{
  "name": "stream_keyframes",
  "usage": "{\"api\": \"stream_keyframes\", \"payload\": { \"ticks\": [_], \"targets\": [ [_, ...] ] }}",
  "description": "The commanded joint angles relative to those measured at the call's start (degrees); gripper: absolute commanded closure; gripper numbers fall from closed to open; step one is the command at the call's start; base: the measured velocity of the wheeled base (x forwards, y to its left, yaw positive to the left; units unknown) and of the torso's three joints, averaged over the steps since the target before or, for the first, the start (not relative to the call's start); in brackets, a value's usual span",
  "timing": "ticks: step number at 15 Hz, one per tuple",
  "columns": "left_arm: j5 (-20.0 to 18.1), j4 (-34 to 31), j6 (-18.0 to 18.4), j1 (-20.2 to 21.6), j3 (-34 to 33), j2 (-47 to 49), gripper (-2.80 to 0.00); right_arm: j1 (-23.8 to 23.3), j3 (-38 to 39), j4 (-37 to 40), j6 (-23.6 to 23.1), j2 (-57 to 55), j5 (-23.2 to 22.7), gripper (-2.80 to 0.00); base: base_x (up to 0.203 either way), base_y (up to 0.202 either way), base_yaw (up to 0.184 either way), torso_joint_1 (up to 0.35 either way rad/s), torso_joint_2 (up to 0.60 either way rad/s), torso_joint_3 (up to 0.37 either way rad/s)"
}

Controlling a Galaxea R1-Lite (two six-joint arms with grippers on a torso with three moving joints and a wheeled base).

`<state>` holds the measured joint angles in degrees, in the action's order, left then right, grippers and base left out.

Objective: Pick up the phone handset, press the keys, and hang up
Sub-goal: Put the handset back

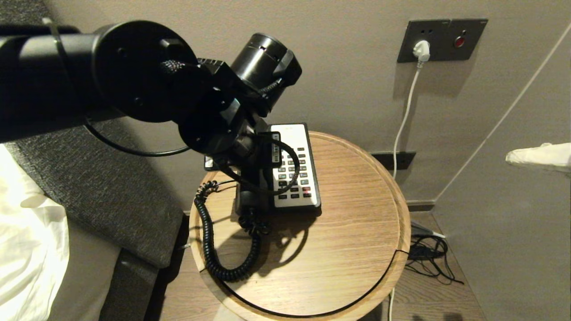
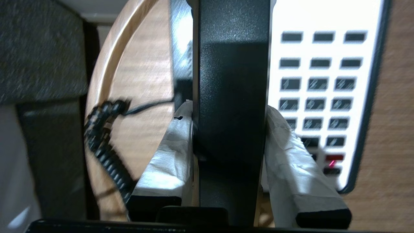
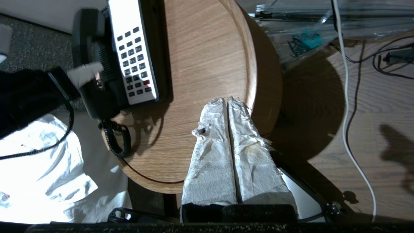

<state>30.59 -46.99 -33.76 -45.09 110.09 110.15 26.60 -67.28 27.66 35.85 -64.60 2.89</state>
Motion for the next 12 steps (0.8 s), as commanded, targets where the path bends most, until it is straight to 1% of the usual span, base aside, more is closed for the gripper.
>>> {"api": "stream_keyframes", "payload": {
  "ticks": [1,5,8,12],
  "targets": [
    [0.18,1.56,0.41,0.32,0.10,0.68,0.00,0.03,1.25,0.19,0.18,0.98,0.01,0.00,0.000,0.000,0.000,0.000,0.00,0.000],
    [0.39,1.64,0.68,1.55,0.03,1.53,0.00,0.12,2.06,0.20,0.09,1.85,-0.08,0.00,0.000,0.000,0.000,0.000,0.00,0.000],
    [1.93,2.01,1.86,2.11,0.03,1.48,0.00,0.12,2.79,0.20,0.07,2.29,-0.08,0.00,0.000,0.000,0.000,0.000,0.00,0.000],
    [1.85,4.63,2.30,2.11,0.12,1.82,0.00,0.12,3.30,0.39,0.01,3.00,-0.08,0.00,0.000,0.000,0.000,0.000,0.00,0.000]
  ]
}}
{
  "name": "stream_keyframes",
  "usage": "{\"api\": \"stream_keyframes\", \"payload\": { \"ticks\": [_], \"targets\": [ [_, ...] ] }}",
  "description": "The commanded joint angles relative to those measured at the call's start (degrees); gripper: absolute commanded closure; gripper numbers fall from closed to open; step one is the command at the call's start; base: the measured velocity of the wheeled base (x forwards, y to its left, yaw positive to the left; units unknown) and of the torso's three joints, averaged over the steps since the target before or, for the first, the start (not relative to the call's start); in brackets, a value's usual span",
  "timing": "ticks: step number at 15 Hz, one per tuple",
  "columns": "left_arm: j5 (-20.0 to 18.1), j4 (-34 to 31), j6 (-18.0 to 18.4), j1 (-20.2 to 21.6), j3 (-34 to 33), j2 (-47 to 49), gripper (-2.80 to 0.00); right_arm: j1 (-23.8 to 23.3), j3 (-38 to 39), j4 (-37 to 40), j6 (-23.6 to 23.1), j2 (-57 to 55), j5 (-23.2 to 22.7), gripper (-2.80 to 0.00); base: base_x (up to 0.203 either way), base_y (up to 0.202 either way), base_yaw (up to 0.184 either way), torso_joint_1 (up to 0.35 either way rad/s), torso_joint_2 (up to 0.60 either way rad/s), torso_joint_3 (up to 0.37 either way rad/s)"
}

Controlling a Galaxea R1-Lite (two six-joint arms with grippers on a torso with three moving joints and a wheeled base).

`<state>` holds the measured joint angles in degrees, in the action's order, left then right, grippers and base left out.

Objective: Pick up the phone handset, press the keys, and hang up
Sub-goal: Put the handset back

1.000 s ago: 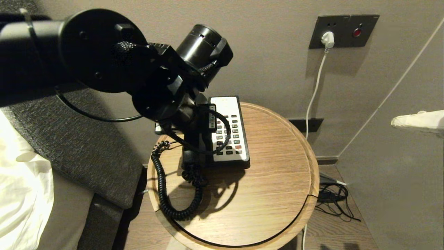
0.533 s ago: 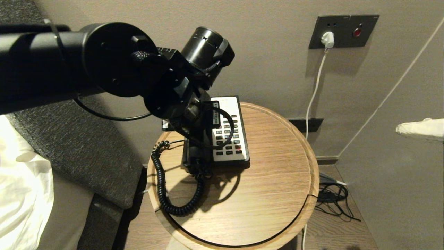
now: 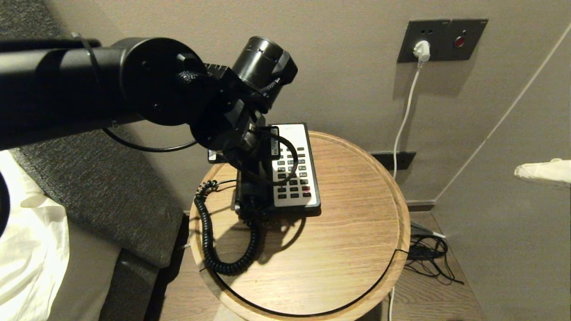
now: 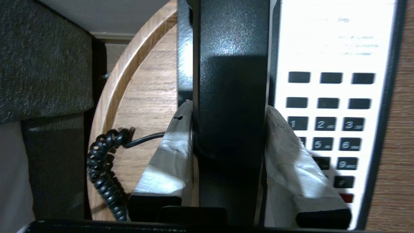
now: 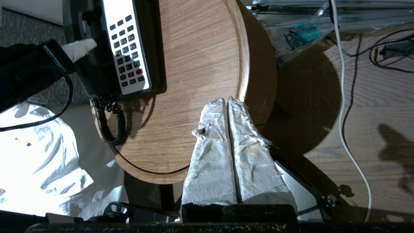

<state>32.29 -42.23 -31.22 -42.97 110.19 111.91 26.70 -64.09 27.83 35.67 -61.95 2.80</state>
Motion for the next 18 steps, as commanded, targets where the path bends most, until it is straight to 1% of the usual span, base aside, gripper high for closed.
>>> {"api": "stream_keyframes", "payload": {
  "ticks": [1,14,15,18],
  "targets": [
    [0.14,-0.04,-0.24,-0.01,0.02,0.15,0.00,0.02,0.17,0.30,0.19,0.43,0.07,0.00,0.000,0.000,0.000,0.000,0.00,0.000],
    [0.12,-0.14,-1.12,0.08,-0.06,1.65,0.00,0.02,0.45,0.55,0.10,1.22,0.01,0.00,0.000,0.000,0.000,0.000,0.00,0.000],
    [0.14,0.04,-1.21,0.01,0.02,1.44,-2.80,-0.06,0.45,0.64,0.10,1.39,0.01,0.00,0.000,0.000,0.000,0.000,0.00,0.000],
    [0.05,0.13,-1.30,-0.01,0.02,0.59,-2.80,0.02,1.33,0.49,0.11,1.57,0.01,0.00,0.000,0.000,0.000,0.000,0.00,0.000]
  ]
}}
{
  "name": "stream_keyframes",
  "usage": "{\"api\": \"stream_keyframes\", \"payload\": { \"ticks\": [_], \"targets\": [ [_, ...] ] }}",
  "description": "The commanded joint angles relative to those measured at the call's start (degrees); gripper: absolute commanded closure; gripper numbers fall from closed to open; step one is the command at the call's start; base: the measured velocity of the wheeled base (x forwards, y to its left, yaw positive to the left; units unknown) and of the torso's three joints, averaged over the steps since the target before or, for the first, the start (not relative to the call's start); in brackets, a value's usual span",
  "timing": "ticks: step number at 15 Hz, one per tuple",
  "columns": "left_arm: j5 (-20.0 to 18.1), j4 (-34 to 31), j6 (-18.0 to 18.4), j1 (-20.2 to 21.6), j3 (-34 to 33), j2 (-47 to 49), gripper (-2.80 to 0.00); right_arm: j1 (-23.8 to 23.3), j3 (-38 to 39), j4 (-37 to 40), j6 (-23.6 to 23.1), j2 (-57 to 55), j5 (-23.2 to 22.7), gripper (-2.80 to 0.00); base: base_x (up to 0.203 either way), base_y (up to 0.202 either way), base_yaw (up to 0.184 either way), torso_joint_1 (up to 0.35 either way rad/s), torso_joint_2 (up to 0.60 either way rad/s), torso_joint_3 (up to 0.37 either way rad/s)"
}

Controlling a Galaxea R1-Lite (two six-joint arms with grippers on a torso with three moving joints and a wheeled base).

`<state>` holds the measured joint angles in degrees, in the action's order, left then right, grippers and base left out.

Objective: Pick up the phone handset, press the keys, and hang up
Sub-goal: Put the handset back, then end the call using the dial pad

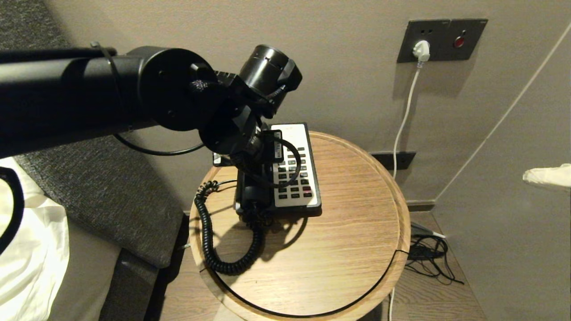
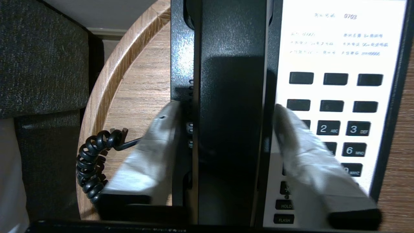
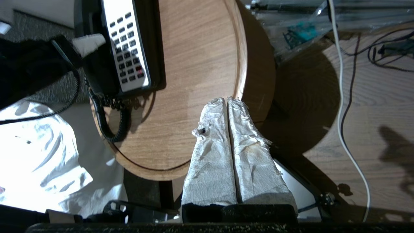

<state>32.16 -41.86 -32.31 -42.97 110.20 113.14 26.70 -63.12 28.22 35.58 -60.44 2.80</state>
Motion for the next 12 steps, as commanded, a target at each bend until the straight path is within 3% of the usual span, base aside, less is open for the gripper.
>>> {"api": "stream_keyframes", "payload": {
  "ticks": [1,6,7,8,12],
  "targets": [
    [0.25,-0.24,-0.16,-0.08,0.01,-1.29,-2.80,0.02,0.64,-0.01,0.19,0.15,0.01,0.00,0.000,0.000,0.000,0.000,0.00,0.000],
    [0.26,-1.03,-0.47,-0.07,-1.18,-7.63,-2.80,0.02,2.00,-0.25,0.19,0.38,0.02,0.00,0.000,0.000,0.000,0.000,0.00,0.000],
    [0.34,-1.12,-0.54,-0.03,-2.09,-9.47,-1.22,0.02,2.51,-0.27,0.19,0.64,0.06,0.00,0.000,0.000,0.000,0.000,0.00,0.000],
    [0.40,-1.17,-0.58,0.10,-3.45,-11.17,0.00,-0.07,2.92,-0.35,0.23,0.93,0.10,0.00,0.000,0.000,0.000,0.000,0.00,0.000],
    [0.48,-1.04,-1.47,4.55,-10.66,-21.00,0.00,-0.72,5.75,-0.35,0.19,3.13,0.18,0.00,0.000,0.000,0.000,0.000,0.00,0.000]
  ]
}}
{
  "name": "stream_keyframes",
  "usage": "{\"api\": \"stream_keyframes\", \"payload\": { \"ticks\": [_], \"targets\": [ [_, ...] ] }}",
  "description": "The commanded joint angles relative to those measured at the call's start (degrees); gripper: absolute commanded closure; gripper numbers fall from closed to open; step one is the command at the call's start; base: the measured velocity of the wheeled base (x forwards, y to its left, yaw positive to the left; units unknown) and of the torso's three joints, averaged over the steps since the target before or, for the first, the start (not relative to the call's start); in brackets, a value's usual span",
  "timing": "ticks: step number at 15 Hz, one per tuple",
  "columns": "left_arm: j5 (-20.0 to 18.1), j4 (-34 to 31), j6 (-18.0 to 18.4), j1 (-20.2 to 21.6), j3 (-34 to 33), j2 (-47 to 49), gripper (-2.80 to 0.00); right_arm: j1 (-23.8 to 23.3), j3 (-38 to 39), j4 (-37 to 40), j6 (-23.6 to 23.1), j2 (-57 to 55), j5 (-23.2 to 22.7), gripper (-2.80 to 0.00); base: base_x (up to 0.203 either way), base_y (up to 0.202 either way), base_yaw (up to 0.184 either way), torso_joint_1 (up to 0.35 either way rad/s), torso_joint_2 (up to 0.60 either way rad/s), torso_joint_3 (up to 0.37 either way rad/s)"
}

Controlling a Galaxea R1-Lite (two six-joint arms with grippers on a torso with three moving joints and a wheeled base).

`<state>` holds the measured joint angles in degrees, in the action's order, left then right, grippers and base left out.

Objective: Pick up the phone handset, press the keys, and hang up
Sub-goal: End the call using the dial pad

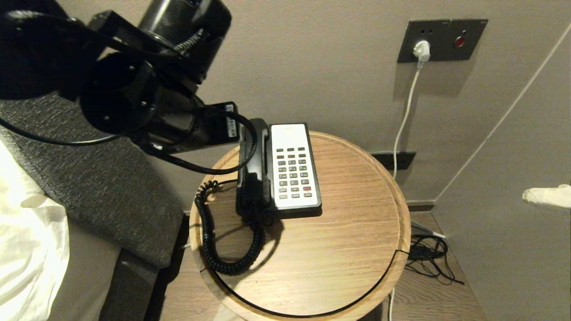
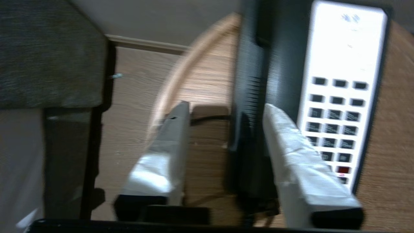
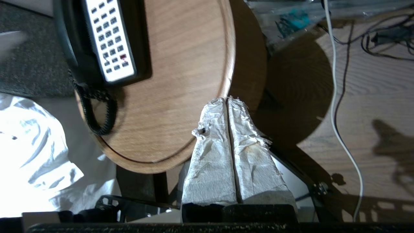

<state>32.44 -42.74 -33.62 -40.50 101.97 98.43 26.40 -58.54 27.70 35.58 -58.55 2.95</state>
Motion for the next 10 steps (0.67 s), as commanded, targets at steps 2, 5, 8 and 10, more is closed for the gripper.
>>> {"api": "stream_keyframes", "payload": {
  "ticks": [2,5,8,10],
  "targets": [
    [0.18,0.00,-0.35,6.36,-7.42,-13.20,0.00,-1.41,2.97,0.13,0.23,2.75,0.04,0.00,0.000,0.000,0.000,0.000,0.00,0.000],
    [0.16,0.48,-0.83,16.77,-18.46,-25.52,0.00,-2.97,5.36,0.28,0.28,5.79,-0.04,0.00,0.000,0.000,0.000,0.000,0.00,0.000],
    [-0.12,0.86,-0.73,24.46,-34.11,-40.84,0.00,-4.25,5.63,0.69,0.31,7.63,-0.05,0.00,0.000,0.000,0.000,0.000,0.00,0.000],
    [-0.41,2.62,-0.16,27.66,-41.70,-48.07,0.00,-4.82,5.62,0.21,0.36,7.34,-0.05,0.00,0.000,0.000,0.000,0.000,0.00,0.000]
  ]
}}
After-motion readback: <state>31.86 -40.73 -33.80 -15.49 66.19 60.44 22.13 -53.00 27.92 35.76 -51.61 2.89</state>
